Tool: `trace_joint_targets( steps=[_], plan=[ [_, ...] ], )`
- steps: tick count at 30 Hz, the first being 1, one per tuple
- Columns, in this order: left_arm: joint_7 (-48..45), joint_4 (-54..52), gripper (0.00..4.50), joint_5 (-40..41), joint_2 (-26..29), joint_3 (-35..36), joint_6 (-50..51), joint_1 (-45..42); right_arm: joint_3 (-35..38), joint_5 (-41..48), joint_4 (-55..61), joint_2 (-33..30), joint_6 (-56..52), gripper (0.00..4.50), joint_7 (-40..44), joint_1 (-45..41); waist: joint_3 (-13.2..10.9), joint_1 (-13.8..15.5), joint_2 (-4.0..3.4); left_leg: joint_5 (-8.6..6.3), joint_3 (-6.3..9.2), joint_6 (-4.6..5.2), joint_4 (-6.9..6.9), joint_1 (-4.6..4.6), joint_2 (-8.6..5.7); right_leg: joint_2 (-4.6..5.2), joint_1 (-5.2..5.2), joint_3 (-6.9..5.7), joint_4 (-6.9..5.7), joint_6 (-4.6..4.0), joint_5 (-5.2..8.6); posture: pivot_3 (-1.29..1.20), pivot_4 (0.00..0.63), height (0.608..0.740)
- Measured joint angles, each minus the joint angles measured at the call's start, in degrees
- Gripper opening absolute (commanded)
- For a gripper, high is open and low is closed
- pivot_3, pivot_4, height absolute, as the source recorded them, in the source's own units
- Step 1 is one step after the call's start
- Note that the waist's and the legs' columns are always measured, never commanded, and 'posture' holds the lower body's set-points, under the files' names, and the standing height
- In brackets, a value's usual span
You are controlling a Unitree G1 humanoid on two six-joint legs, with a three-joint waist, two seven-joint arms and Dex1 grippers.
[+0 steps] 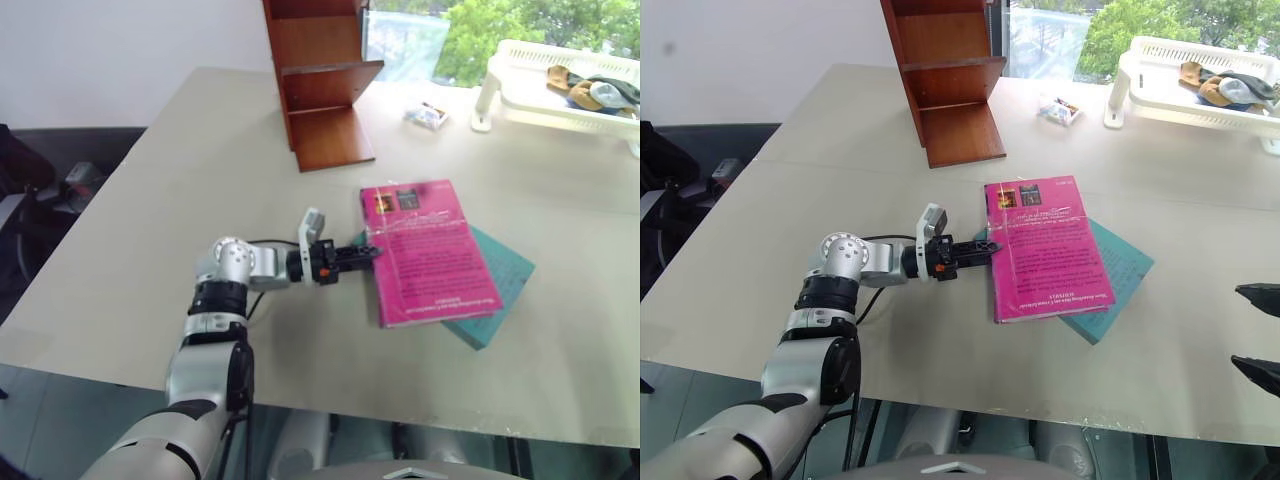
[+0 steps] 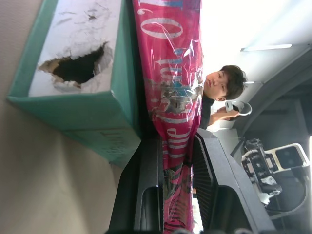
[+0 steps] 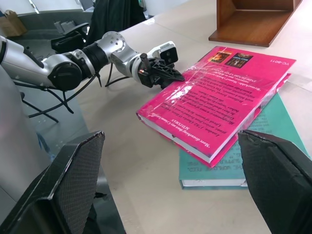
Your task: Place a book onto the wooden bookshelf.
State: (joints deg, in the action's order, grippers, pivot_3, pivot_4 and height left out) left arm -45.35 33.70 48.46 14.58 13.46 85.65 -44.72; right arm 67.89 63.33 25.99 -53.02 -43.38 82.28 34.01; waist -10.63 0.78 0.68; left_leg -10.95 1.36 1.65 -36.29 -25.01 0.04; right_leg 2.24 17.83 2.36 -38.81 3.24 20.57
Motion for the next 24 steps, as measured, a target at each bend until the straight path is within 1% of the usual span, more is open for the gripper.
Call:
trace_joint_targets(
  steps=[5,8,10,11,12,13,14,15,17,19,20,22,24],
  plan=[
    [0.0,-5.9,0.38,3.6,0.1,2.6,4.1,-0.2,-0.2,-0.1,-0.1,0.3,0.1,4.5,-0.1,-0.8,0.0,0.0,0.05,0.0,0.0,0.0,0.0,-0.05,0.0,0.0,0.03,-0.02,0.02,0.0,0.0,0.0,0.15,0.74],
    [0.5,-11.2,0.38,3.4,0.0,2.0,1.1,-1.3,-1.2,-1.5,-1.6,0.4,1.4,4.5,-0.2,-2.0,-0.1,0.1,0.1,0.01,0.04,-0.02,-0.03,-0.08,0.0,-0.01,0.02,-0.02,0.02,0.0,0.0,0.0,0.15,0.74],
    [0.1,-16.4,0.38,0.3,0.5,-1.6,-6.5,-4.9,-2.1,-3.7,-6.6,-0.4,3.3,4.5,0.2,-3.9,-0.2,0.2,0.25,0.03,0.09,-0.05,-0.1,-0.16,-0.05,-0.04,0.02,-0.03,0.03,0.02,-0.02,0.0,0.15,0.74],
    [-1.0,-19.0,0.38,-3.1,1.3,-5.2,-13.0,-8.8,-2.1,-4.8,-11.2,-1.6,4.2,4.5,0.6,-5.9,-0.2,0.2,0.26,0.04,0.08,-0.06,-0.1,-0.16,-0.14,-0.13,0.0,-0.04,0.03,0.04,-0.03,0.0,0.15,0.74],
    [-1.6,-19.9,0.38,-5.3,1.6,-7.0,-17.0,-11.2,-2.2,-5.5,-13.5,-2.1,5.0,4.5,0.8,-6.9,-0.2,0.2,0.24,0.04,0.05,-0.06,-0.09,-0.14,-0.25,-0.12,0.0,-0.05,0.06,0.06,-0.04,0.0,0.15,0.74],
    [-2.5,-20.5,0.38,-9.3,1.6,-10.3,-24.5,-15.5,-2.7,-7.0,-17.0,-2.6,6.3,4.5,1.3,-8.3,-0.2,0.1,0.22,0.11,0.04,-0.16,-0.05,-0.14,-0.32,-0.09,-0.03,-0.05,0.18,0.07,-0.04,0.0,0.15,0.74],
    [-2.5,-20.6,0.38,-10.3,1.5,-11.0,-26.2,-16.5,-2.9,-7.3,-17.7,-2.7,6.5,4.5,1.3,-8.6,-0.2,0.1,0.21,0.14,0.03,-0.2,-0.03,-0.14,-0.32,-0.1,-0.03,-0.05,0.23,0.08,-0.04,0.0,0.15,0.74],
    [-3.9,-19.4,0.38,-15.1,1.1,-14.6,-34.6,-19.7,-4.6,-8.7,-20.5,-2.9,7.9,4.5,2.0,-10.2,-0.1,0.0,0.17,0.15,0.01,-0.21,0.02,-0.13,-0.33,-0.11,-0.05,-0.04,0.32,0.08,-0.04,0.0,0.15,0.74],
    [-4.5,-17.1,0.38,-19.9,0.5,-17.8,-42.4,-22.2,-6.3,-9.6,-22.8,-2.9,8.8,4.5,2.2,-11.8,-0.1,-0.1,0.15,0.14,-0.01,-0.2,0.08,-0.17,-0.33,-0.13,-0.03,-0.02,0.41,0.09,-0.04,0.0,0.15,0.74],
    [-4.4,-11.9,0.38,-27.4,-0.6,-22.4,-53.7,-25.9,-8.4,-10.3,-24.9,-2.4,10.2,4.5,2.1,-14.9,-0.2,-0.2,0.13,0.14,-0.02,-0.2,0.14,-0.19,-0.32,-0.2,0.01,0.02,0.47,0.12,-0.02,0.0,0.15,0.74],
    [-4.3,-8.8,0.38,-32.5,-0.6,-25.8,-60.8,-27.9,-9.4,-10.2,-25.3,-1.8,10.7,4.5,1.9,-17.2,-0.2,-0.3,0.12,0.15,-0.01,-0.2,0.16,-0.23,-0.3,-0.25,0.02,0.02,0.52,0.12,-0.02,0.0,0.15,0.74],
    [-4.3,-5.4,0.38,-39.0,-0.3,-29.5,-70.4,-30.1,-10.7,-10.0,-26.2,-1.2,11.3,4.5,1.5,-19.9,-0.2,-0.5,0.01,0.15,-0.01,-0.2,0.2,-0.29,-0.31,-0.25,0.04,0.02,0.61,0.13,-0.01,0.0,0.15,0.74],
    [-4.5,-2.0,0.38,-43.7,-0.2,-31.9,-77.5,-32.0,-11.6,-10.0,-27.7,-0.3,11.7,4.5,1.4,-22.0,-0.2,-0.5,-0.05,0.15,0.07,-0.19,0.2,-0.51,-0.3,-0.25,0.16,-0.06,0.72,0.13,-0.01,0.0,0.15,0.74]
  ],
)
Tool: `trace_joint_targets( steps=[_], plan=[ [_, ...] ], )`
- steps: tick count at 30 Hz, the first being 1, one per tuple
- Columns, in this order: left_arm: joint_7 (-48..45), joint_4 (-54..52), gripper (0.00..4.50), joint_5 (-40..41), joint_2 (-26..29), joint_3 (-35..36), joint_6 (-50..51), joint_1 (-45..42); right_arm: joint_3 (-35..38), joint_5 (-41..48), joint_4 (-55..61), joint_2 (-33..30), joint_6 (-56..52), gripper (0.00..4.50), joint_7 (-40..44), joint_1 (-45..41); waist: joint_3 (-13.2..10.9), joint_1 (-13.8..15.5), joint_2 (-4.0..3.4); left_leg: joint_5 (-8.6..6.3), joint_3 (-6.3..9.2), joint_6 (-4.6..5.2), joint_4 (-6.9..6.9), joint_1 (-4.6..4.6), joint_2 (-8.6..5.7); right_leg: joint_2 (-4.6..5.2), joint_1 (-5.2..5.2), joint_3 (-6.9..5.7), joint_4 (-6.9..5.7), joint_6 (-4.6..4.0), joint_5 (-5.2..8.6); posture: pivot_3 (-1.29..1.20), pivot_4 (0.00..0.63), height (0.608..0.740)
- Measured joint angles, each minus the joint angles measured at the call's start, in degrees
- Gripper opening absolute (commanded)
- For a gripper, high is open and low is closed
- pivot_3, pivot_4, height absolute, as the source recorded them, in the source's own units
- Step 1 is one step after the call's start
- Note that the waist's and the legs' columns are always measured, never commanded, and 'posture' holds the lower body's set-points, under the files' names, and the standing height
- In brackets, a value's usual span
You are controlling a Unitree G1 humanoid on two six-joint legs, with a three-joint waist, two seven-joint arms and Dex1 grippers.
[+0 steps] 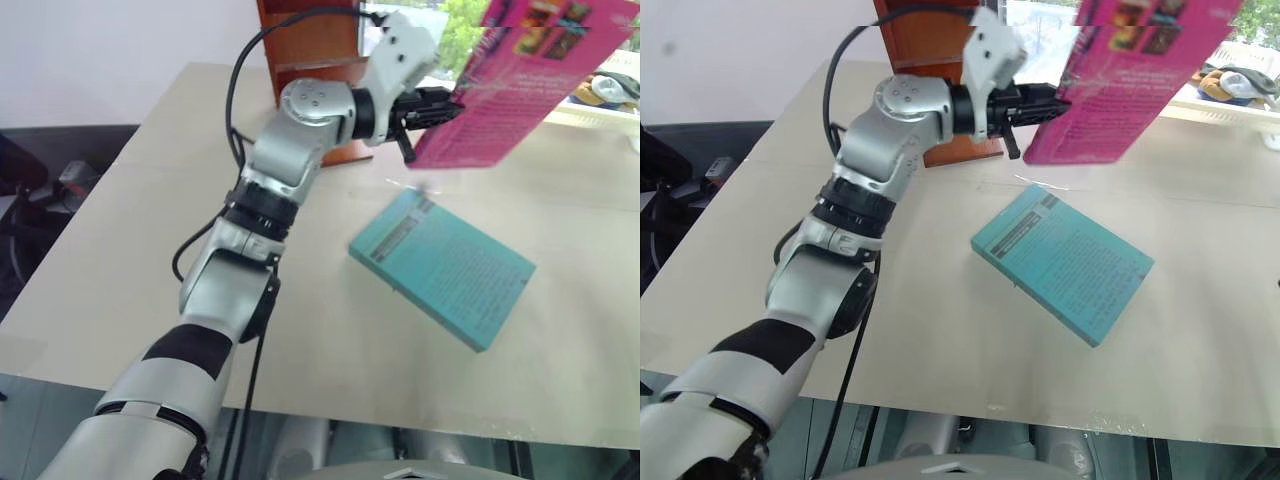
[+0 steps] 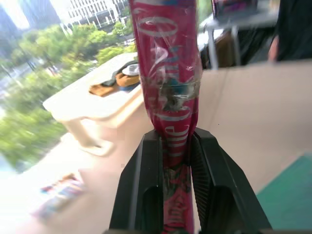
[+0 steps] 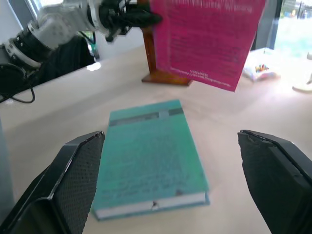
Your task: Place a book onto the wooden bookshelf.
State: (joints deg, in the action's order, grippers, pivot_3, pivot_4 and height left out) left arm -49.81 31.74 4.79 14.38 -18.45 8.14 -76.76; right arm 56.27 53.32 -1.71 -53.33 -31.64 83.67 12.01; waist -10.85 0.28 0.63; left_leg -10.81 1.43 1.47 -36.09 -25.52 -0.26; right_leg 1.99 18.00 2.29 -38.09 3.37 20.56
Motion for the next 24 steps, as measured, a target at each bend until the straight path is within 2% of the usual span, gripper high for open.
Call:
trace_joint_targets(
  steps=[2,7,13,24],
  plan=[
    [0.1,3.9,0.38,-4.8,1.0,-1.3,-5.3,-2.7,-1.1,0.4,-2.6,0.9,0.6,4.5,-0.3,-3.3,0.0,0.0,-0.01,0.01,-0.09,0.02,-0.13,-0.52,-0.03,0.03,0.6,0.07,-0.23,0.0,0.0,0.0,0.15,0.74],
    [0.4,8.7,0.38,-13.9,4.5,-4.5,-10.9,-9.4,-1.4,2.9,-9.9,1.9,1.0,4.5,0.1,-10.8,-0.2,0.1,-0.07,0.03,-0.11,0.02,-0.25,-0.83,-0.05,0.03,1.1,0.1,-0.63,0.01,0.01,0.0,0.15,0.74],
    [2.1,14.3,0.38,-21.4,4.8,-6.1,-17.6,-17.5,-3.1,3.5,-18.0,1.8,2.5,4.5,1.9,-19.0,-0.2,0.5,-0.12,0.03,-0.08,0.03,-0.41,-0.85,-0.07,0.04,1.15,0.07,-0.86,0.03,0.02,0.0,0.15,0.74],
    [5.5,17.1,0.38,-33.3,6.6,-9.2,-17.6,-20.0,-8.4,-1.2,-29.9,-3.0,5.4,4.5,3.7,-25.7,-0.3,-0.7,-0.31,0.11,-0.32,0.12,-0.44,-0.96,-0.06,0.06,1.55,0.34,-1.39,0.08,0.06,0.0,0.15,0.74]
  ],
)
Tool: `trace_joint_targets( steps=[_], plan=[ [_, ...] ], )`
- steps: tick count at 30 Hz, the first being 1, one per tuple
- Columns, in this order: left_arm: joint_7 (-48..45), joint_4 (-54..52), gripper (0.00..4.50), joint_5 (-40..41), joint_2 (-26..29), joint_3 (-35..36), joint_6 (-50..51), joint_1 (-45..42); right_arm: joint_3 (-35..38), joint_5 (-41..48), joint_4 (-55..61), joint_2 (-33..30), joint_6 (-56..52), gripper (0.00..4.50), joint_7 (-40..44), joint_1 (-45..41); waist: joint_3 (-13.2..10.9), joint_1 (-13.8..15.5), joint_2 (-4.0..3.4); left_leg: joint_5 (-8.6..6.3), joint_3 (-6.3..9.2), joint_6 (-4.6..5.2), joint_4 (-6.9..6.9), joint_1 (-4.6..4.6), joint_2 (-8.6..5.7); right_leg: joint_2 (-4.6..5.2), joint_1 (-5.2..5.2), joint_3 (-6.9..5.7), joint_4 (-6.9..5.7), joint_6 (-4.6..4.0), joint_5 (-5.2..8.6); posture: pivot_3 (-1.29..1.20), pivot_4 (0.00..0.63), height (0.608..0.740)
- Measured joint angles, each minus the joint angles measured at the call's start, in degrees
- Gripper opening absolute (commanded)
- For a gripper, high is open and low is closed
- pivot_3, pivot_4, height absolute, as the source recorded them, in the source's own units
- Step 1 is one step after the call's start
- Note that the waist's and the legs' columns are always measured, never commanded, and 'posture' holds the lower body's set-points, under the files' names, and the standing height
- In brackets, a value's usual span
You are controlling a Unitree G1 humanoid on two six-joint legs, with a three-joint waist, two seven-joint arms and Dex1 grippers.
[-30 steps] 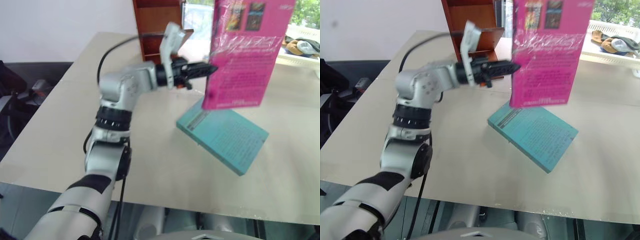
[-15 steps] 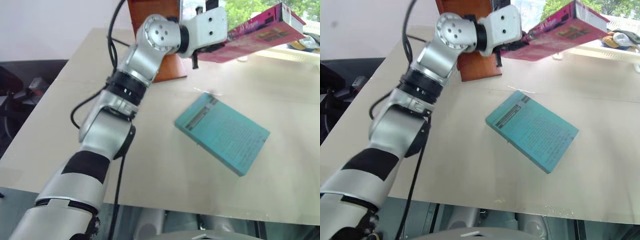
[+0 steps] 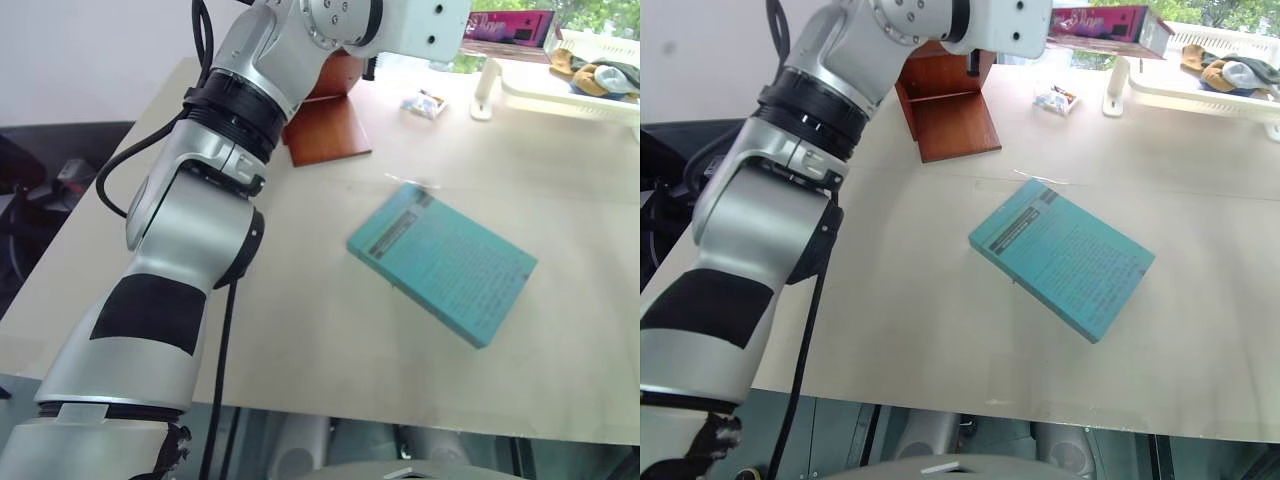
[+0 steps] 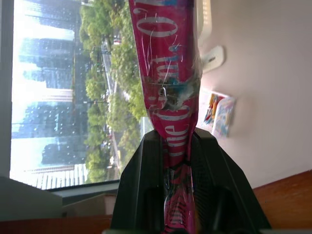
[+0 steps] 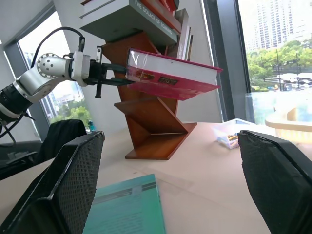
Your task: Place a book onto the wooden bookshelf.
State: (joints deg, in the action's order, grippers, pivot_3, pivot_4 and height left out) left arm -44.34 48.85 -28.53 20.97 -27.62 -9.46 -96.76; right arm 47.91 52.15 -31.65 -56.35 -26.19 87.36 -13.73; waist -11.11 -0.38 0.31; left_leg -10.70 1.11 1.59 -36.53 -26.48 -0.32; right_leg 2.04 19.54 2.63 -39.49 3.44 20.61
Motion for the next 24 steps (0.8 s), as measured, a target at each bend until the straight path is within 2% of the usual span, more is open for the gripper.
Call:
trace_joint_targets(
  steps=[13,24],
  plan=[
    [2.9,1.9,0.38,-9.0,2.6,-2.2,9.1,0.1,-2.0,-1.6,-3.1,-0.7,0.8,4.5,0.4,-2.2,0.0,-0.6,-0.04,0.03,-0.29,0.06,-0.22,0.0,0.04,-0.01,0.21,0.3,-0.42,0.05,0.03,0.0,0.15,0.74],
    [9.7,2.6,0.38,-12.2,2.8,-4.0,5.3,0.7,-2.2,-1.6,-2.8,-0.6,0.9,4.5,0.4,-2.5,0.0,-0.4,-0.04,0.02,-0.3,0.07,-0.35,-0.05,0.04,0.02,0.21,0.29,-0.47,0.05,0.03,0.0,0.15,0.74]
  ],
)
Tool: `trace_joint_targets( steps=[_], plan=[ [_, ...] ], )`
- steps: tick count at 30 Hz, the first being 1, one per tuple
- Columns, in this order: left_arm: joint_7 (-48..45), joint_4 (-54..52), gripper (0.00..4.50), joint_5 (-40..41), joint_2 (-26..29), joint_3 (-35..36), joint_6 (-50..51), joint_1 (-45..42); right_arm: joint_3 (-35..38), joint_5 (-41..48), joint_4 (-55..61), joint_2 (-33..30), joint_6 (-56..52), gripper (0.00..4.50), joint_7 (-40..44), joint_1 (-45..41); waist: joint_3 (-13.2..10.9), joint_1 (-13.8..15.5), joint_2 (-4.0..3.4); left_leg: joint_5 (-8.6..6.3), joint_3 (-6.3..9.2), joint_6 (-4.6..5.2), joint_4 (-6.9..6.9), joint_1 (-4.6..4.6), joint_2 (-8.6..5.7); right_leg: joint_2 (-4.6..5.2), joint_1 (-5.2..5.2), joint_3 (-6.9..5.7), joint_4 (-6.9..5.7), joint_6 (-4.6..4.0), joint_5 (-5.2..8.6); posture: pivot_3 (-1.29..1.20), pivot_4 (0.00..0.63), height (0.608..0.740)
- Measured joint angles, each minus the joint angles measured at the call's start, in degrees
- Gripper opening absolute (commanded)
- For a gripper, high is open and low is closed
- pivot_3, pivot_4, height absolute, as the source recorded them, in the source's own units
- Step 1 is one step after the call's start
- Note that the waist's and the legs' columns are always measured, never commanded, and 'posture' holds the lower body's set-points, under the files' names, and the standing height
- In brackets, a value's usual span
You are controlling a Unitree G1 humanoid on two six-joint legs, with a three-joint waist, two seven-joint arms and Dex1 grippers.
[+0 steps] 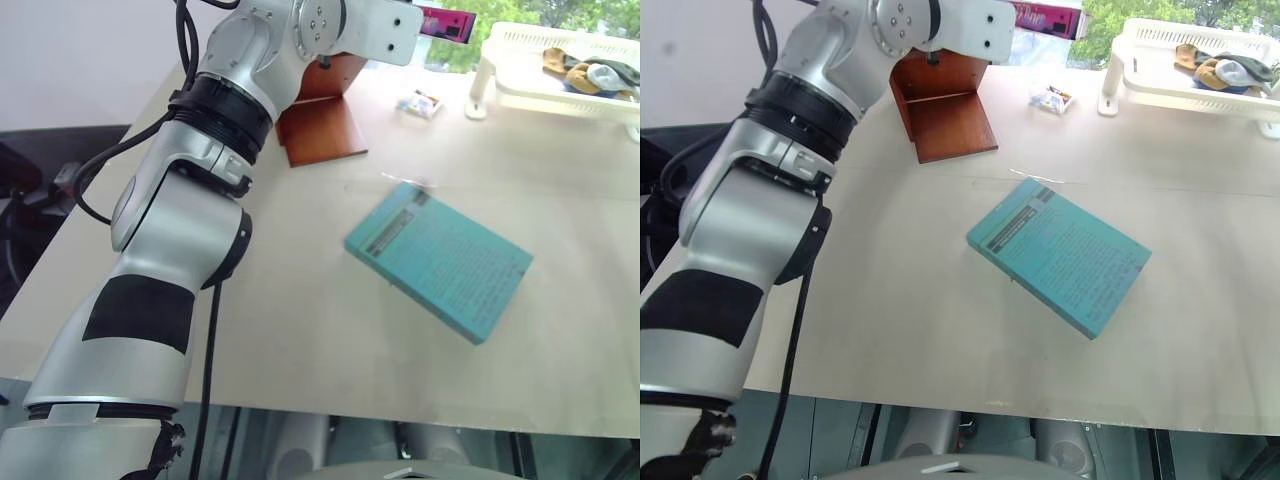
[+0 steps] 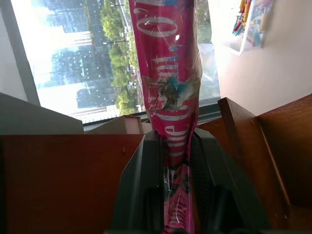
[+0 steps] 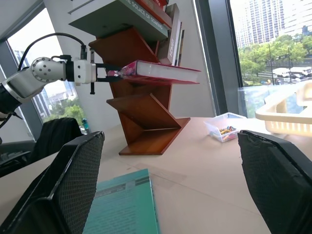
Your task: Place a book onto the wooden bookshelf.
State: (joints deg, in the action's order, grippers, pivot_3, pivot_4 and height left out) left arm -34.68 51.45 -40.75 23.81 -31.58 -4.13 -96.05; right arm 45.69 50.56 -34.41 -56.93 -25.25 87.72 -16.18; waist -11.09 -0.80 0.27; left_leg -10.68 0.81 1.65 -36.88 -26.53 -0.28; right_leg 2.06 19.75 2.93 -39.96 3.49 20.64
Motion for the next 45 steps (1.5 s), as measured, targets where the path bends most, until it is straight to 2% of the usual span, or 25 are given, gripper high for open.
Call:
trace_joint_targets(
  steps=[21,26,34,45],
  plan=[
    [4.9,-1.6,0.38,0.2,-1.8,0.1,2.3,2.5,-0.4,-1.2,0.7,0.9,1.8,4.5,-0.5,0.3,0.0,0.0,-0.04,0.0,-0.02,0.0,-0.12,0.0,0.01,0.0,0.0,0.02,-0.08,0.0,0.0,0.0,0.15,0.74],
    [4.8,-1.6,0.38,-2.5,-1.5,-0.5,6.7,2.8,-0.8,-1.6,0.6,0.9,1.8,4.5,-0.5,0.2,0.0,0.0,-0.03,0.0,-0.03,0.0,-0.15,0.0,0.01,-0.02,0.0,0.04,-0.09,0.0,0.0,0.0,0.15,0.74],
    [-1.2,-1.9,0.38,-2.2,-3.6,0.7,19.7,3.0,-0.7,-1.6,-1.5,-1.2,1.7,4.5,-0.5,-4.0,0.0,0.0,-0.04,0.0,-0.03,0.0,-0.2,0.0,0.02,-0.03,0.0,0.03,-0.12,0.0,0.0,0.0,0.15,0.74],
    [-5.9,-3.4,0.38,-2.7,-3.7,-0.1,23.5,2.6,-1.0,-1.5,-3.4,-2.1,0.5,4.5,0.1,-5.8,0.0,0.0,-0.07,0.0,-0.08,0.0,-0.25,-0.01,0.04,-0.03,0.0,0.06,-0.15,0.0,0.0,0.0,0.15,0.74]
  ],
)
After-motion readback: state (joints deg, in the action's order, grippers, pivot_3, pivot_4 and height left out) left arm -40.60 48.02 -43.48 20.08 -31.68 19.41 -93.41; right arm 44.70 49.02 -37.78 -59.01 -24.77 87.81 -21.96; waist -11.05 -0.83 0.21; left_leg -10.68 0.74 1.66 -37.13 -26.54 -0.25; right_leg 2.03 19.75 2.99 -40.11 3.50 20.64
